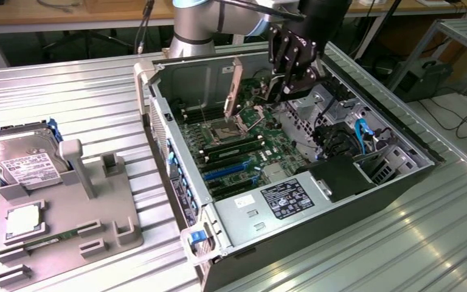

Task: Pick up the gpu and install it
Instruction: 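Insert the gpu into the slot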

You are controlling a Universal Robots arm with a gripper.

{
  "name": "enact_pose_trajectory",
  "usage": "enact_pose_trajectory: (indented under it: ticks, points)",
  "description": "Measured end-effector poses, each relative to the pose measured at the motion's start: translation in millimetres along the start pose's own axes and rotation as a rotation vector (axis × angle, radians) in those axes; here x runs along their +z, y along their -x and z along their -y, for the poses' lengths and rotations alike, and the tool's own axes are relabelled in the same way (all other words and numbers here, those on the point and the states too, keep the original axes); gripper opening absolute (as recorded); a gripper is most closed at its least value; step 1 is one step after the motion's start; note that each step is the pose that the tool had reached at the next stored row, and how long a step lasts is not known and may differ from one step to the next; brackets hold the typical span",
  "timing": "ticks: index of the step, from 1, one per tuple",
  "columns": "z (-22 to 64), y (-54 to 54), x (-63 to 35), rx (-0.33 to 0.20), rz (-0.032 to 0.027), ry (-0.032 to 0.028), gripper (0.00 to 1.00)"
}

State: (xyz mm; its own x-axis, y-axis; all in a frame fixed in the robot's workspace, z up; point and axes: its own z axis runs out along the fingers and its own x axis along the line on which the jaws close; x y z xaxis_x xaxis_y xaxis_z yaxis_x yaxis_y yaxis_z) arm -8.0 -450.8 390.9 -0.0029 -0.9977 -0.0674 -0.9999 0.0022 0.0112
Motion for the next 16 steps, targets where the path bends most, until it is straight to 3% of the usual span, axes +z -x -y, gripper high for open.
enact_pose_trajectory:
  ticks: [3, 16]
  points:
    - [0.1, -0.2, 3.3, -0.001, 0.0005, -0.0064, 0.28]
    - [0.2, -1.0, 15.3, -0.046, 0.0002, -0.0022, 0.28]
